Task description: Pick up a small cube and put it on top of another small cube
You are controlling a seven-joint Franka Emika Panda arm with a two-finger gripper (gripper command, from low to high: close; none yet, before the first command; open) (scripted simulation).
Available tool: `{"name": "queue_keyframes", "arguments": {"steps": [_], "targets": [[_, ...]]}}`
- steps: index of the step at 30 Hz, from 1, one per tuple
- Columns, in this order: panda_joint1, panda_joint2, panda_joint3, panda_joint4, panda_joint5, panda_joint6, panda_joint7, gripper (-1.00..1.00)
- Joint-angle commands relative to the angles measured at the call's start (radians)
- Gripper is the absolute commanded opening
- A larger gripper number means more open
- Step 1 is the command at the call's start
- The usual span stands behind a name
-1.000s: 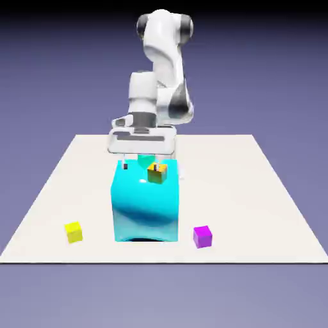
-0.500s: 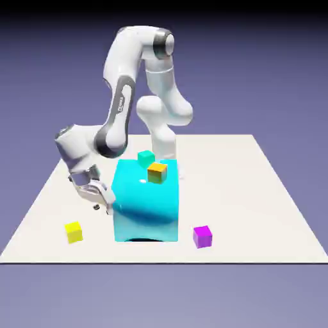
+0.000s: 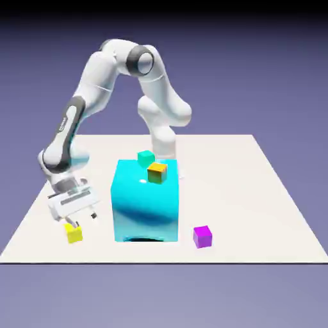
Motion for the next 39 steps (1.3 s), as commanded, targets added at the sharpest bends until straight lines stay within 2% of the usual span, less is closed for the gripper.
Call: {"name": "queue_keyframes", "arguments": {"steps": [1, 5, 11, 12, 17, 23, 39], "targets": [[0.001, 0.002, -0.013, -0.003, 0.044, -0.006, 0.035, 0.0], [-0.031, 0.005, -0.073, -0.013, 0.162, -0.022, 0.157, 0.0], [-0.006, 0.152, -0.009, 0.073, 0.287, 0.015, 0.095, 0.0], [-0.006, 0.152, -0.009, 0.074, 0.287, 0.015, 0.095, -1.0], [-0.031, 0.007, -0.072, -0.012, 0.164, -0.021, 0.156, -1.0], [0.041, 0.049, 0.026, 0.084, -0.097, -0.137, 0.104, -1.0], [-0.044, -0.088, 0.295, 0.245, -0.792, -0.258, 0.006, -1.0]]}}
